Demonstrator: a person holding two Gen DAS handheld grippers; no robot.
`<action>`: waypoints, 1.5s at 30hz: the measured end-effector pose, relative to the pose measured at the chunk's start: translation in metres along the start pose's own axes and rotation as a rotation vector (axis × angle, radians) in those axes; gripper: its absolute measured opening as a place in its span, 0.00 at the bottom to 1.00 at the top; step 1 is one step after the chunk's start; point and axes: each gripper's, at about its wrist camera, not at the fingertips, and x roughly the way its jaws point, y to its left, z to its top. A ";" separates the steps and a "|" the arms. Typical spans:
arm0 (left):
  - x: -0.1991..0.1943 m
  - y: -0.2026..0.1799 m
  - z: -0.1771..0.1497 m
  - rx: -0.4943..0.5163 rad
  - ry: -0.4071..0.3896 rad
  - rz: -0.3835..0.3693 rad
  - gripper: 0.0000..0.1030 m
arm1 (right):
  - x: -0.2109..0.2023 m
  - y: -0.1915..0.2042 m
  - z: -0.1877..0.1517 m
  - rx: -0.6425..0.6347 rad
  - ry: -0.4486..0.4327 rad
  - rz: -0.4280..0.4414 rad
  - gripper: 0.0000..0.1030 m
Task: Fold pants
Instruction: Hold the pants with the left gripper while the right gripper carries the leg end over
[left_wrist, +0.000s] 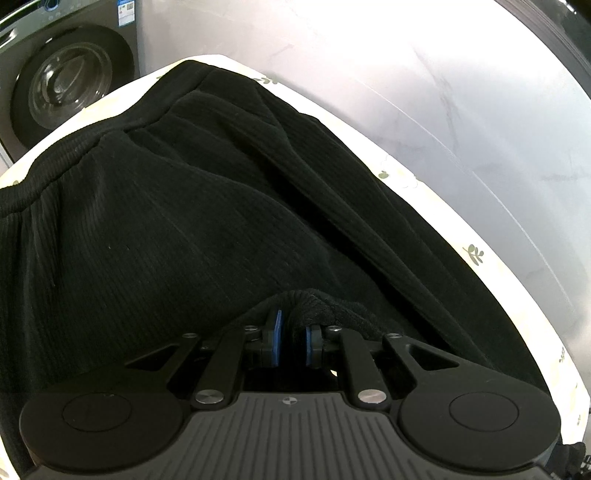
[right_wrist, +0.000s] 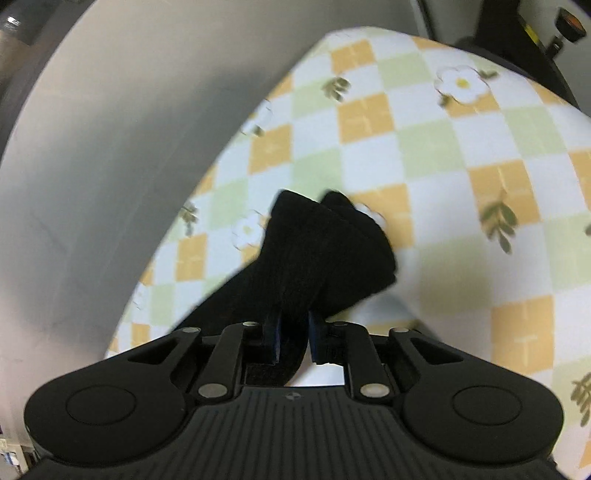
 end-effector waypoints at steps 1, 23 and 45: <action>0.000 0.000 0.000 0.004 -0.001 0.001 0.13 | 0.000 -0.003 -0.002 -0.004 -0.001 -0.019 0.21; 0.000 -0.023 -0.022 0.038 -0.010 0.046 0.13 | -0.023 -0.007 -0.005 -0.048 -0.156 -0.079 0.36; 0.015 -0.025 -0.023 0.038 0.002 0.045 0.13 | -0.009 0.003 0.007 -0.039 -0.130 -0.161 0.37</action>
